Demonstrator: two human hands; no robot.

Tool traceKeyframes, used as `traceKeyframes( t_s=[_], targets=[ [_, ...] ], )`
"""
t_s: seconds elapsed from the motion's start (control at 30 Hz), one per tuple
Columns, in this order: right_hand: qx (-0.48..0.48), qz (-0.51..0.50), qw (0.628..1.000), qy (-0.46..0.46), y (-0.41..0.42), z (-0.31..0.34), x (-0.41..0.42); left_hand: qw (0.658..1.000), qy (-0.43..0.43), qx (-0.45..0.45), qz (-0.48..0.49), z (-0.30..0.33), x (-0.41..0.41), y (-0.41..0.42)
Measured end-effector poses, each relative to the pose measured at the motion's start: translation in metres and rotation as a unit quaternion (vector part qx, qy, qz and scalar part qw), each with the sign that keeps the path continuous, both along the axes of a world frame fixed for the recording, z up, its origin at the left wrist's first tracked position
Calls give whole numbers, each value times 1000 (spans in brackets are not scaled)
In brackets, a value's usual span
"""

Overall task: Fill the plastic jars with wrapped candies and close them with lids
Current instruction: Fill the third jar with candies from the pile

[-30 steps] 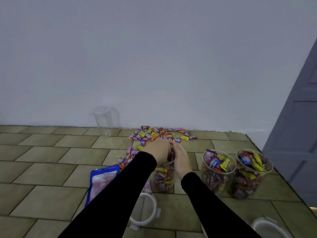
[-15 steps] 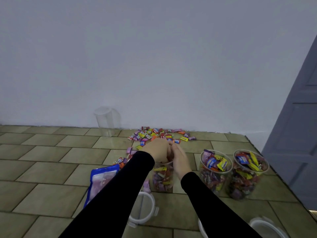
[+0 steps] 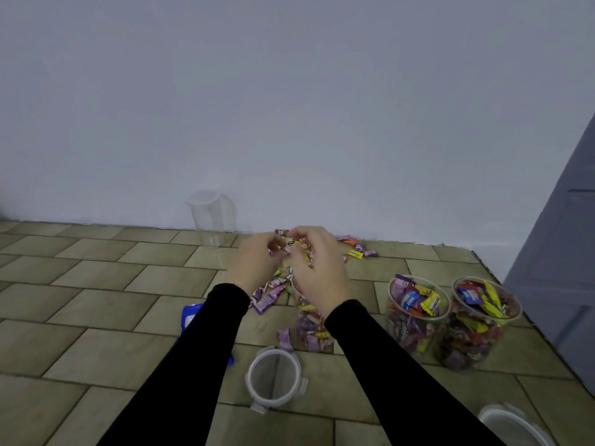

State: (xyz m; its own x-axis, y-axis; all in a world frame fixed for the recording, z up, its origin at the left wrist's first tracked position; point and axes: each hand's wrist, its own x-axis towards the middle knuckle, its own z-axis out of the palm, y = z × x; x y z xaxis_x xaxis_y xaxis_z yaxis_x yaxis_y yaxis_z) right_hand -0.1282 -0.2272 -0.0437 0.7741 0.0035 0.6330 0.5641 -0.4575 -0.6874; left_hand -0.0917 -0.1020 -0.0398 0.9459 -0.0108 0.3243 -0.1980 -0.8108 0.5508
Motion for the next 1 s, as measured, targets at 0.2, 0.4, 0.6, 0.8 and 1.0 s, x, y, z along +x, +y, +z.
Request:
traceKeyframes(
  t_s=[0.2, 0.4, 0.6, 0.8, 1.0],
  targets=[
    [-306, 50, 941, 137, 62, -10, -15, 982, 126, 142, 17, -46, -7, 43],
    [-496, -9, 811, 311, 85, -41, 4, 947, 151, 271, 80, -75, 2, 62],
    [-485, -42, 763, 425, 101, -74, 31, 925, 165, 333, 80, -93, 19, 64],
    [-459, -85, 786, 406, 107, -83, 45, 918, 180, 352, 40, -114, 36, 75],
    [-451, -134, 817, 334, 107, -97, 62, 963, 166, 214, 2, -117, 52, 76]
  ],
)
